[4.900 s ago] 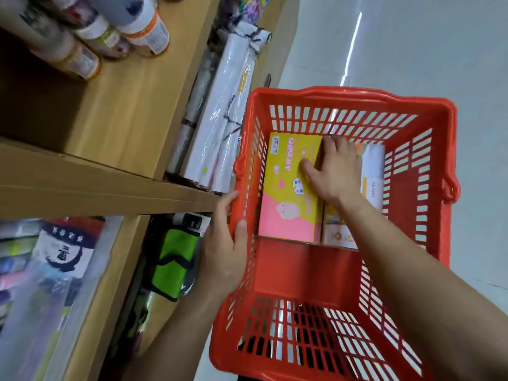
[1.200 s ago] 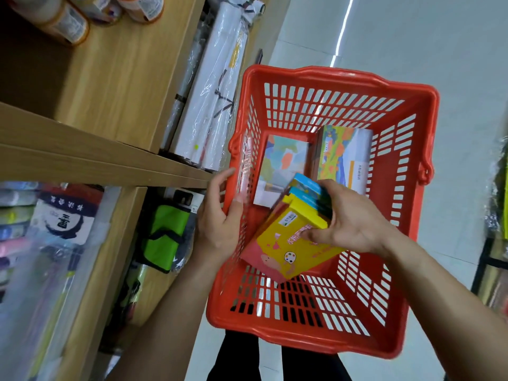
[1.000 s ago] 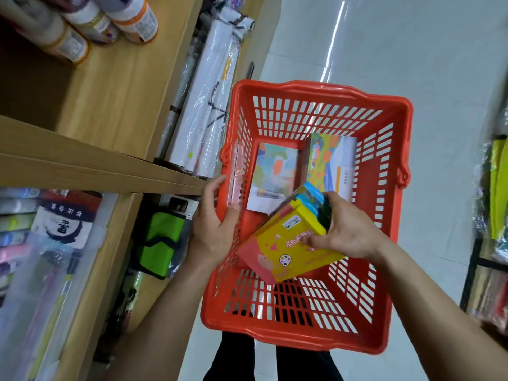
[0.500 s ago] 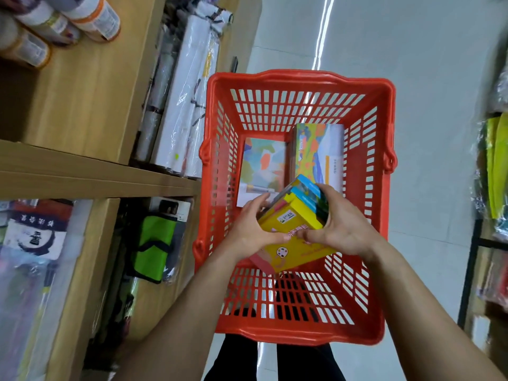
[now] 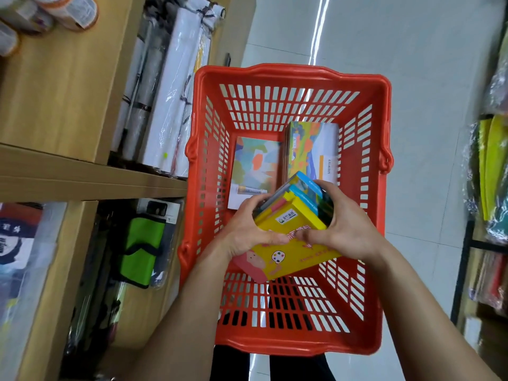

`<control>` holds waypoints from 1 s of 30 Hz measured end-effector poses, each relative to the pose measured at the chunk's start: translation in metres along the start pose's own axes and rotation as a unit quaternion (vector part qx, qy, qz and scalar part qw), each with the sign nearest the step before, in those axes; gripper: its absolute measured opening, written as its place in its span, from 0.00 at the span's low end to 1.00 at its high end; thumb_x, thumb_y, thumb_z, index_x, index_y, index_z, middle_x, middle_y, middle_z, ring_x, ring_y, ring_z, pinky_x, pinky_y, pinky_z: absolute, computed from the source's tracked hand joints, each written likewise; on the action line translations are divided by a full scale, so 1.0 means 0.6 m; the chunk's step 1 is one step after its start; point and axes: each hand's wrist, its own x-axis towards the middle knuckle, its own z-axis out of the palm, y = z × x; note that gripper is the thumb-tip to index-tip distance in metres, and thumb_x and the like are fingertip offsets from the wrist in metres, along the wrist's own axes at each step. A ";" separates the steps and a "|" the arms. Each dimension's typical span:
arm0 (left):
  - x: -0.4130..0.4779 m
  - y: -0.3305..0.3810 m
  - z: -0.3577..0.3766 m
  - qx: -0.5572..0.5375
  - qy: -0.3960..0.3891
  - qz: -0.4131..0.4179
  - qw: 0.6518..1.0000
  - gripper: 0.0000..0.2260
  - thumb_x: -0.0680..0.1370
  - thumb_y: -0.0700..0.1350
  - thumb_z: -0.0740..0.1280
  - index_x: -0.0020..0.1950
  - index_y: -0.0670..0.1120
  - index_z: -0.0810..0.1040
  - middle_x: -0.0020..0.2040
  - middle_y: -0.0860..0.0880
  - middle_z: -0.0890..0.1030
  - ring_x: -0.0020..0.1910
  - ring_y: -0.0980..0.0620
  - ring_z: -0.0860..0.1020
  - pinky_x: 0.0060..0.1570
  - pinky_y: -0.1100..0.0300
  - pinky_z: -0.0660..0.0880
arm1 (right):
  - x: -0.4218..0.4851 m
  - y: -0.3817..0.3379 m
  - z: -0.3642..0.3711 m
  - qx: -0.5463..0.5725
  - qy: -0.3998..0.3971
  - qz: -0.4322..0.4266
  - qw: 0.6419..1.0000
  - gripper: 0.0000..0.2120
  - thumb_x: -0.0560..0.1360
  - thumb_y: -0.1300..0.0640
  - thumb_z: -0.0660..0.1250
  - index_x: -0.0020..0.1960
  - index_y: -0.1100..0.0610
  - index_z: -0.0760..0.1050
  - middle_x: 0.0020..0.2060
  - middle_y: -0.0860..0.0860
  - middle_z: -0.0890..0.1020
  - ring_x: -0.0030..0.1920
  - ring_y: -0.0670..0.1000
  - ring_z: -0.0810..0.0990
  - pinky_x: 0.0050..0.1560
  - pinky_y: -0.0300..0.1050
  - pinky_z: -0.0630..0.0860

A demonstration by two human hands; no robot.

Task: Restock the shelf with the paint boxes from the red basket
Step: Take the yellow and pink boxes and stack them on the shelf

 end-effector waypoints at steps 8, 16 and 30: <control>-0.085 0.090 -0.005 0.129 0.108 0.089 0.982 0.46 0.56 0.72 0.75 0.70 0.57 0.68 0.60 0.63 0.71 0.62 0.57 0.75 0.61 0.57 0.75 | -0.028 -0.065 -0.071 0.045 -0.025 -0.060 0.997 0.50 0.56 0.44 0.81 0.75 0.45 0.66 0.60 0.41 0.83 0.56 0.43 0.85 0.59 0.52 0.82; -0.134 0.175 -0.031 0.091 0.021 0.099 0.991 0.51 0.62 0.64 0.77 0.82 0.57 0.59 0.77 0.51 0.70 0.74 0.49 0.72 0.70 0.42 0.72 | -0.045 -0.127 -0.138 0.096 -0.069 -0.080 0.990 0.50 0.56 0.49 0.83 0.76 0.50 0.68 0.62 0.51 0.84 0.58 0.53 0.86 0.61 0.60 0.81; -0.152 0.197 -0.024 -0.138 0.080 0.116 0.980 0.38 0.64 0.54 0.81 0.71 0.53 0.70 0.59 0.56 0.85 0.57 0.51 0.85 0.50 0.55 0.82 | -0.056 -0.144 -0.136 0.247 0.107 -0.115 0.956 0.50 0.59 0.43 0.80 0.77 0.47 0.65 0.65 0.47 0.78 0.59 0.42 0.82 0.52 0.39 0.82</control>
